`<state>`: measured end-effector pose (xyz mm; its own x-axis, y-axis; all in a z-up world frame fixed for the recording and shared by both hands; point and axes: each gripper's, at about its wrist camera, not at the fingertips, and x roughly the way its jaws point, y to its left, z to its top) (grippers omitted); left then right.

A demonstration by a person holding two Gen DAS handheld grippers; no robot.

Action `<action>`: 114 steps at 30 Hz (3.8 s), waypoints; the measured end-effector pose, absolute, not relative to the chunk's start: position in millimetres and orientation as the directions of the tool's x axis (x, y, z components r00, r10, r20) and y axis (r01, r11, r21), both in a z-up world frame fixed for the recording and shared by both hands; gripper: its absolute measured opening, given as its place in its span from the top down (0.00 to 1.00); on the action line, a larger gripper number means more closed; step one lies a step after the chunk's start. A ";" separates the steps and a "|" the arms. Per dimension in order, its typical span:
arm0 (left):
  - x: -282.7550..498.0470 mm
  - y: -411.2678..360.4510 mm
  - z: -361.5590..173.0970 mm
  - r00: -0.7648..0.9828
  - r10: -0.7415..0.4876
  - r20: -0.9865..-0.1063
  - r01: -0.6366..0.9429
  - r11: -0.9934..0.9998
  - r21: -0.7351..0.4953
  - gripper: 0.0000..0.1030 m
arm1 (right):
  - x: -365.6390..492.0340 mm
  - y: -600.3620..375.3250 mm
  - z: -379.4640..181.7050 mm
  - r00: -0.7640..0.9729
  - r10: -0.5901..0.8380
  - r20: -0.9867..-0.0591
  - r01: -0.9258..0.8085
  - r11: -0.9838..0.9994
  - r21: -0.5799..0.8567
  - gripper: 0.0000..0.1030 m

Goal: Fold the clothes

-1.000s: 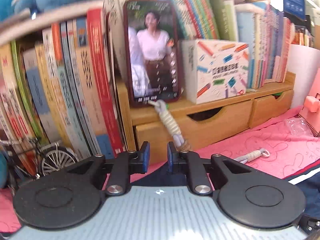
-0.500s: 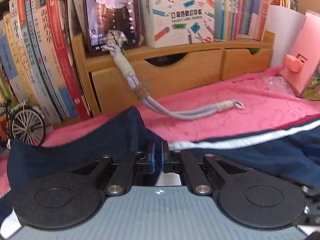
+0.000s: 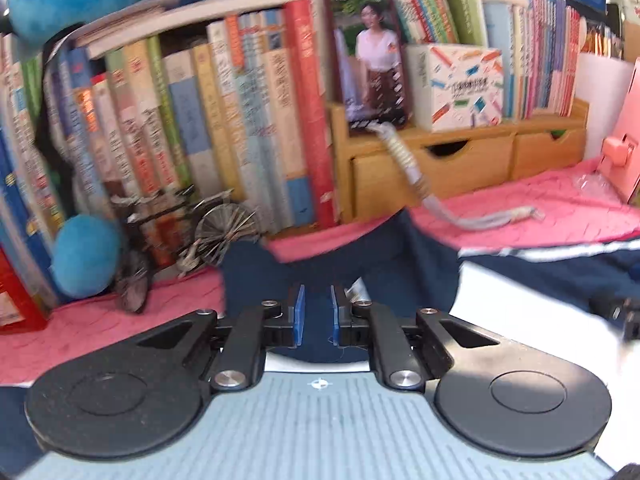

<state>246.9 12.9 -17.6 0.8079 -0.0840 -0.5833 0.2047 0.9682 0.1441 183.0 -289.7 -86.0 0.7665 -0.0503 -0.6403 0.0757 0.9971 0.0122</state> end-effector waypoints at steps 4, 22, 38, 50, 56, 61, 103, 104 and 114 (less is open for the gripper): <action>258.5 42.4 -34.8 0.776 0.003 -0.631 0.110 0.984 0.140 0.88 | 183.3 -289.8 -86.2 0.765 -0.049 -0.642 0.074 0.997 0.012 0.10; 240.9 48.8 -30.5 0.796 0.168 -0.582 -0.056 0.977 0.205 0.73 | 175.3 -314.4 -73.6 0.791 -0.024 -0.612 0.082 0.994 0.067 0.07; 149.6 34.3 -0.7 0.822 -0.070 -0.565 0.118 0.992 0.048 0.71 | -0.3 -622.8 -58.5 0.726 -0.434 -0.533 0.675 0.597 0.434 0.07; 163.8 -169.8 -46.6 0.610 -0.515 -0.602 0.554 0.821 -0.141 0.69 | 39.0 -650.7 -54.5 0.877 -0.261 -0.403 0.454 0.725 0.519 0.75; 156.1 -171.0 -51.2 0.622 -0.511 -0.594 0.556 0.822 -0.125 0.67 | 25.4 -641.4 -21.6 0.931 -0.281 -0.234 0.353 0.861 0.368 0.74; 151.3 -181.4 -51.4 0.622 -0.497 -0.605 0.581 0.811 -0.069 0.57 | 44.7 -630.3 -47.2 0.634 -0.617 -0.467 0.683 0.729 -0.036 0.55; 56.8 281.1 6.5 0.781 0.300 -0.547 -0.433 0.892 -0.129 0.35 | 81.0 -196.3 58.2 0.716 0.439 -0.542 -0.461 0.881 0.105 0.19; 55.6 301.0 3.5 0.764 0.333 -0.553 -0.479 0.867 -0.140 0.35 | 82.8 -172.1 53.8 0.692 0.457 -0.559 -0.494 0.864 0.095 0.19; 43.0 357.8 -35.7 0.785 0.271 -0.557 -0.522 0.774 -0.359 0.35 | 74.0 64.7 31.1 0.501 0.592 -0.631 -0.794 0.604 -0.064 0.17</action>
<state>43.0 357.8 -35.8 0.7852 0.2713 -0.5567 -0.5220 0.7736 -0.3592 74.0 64.7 31.1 0.5011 0.5918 -0.6314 -0.7941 0.6044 -0.0637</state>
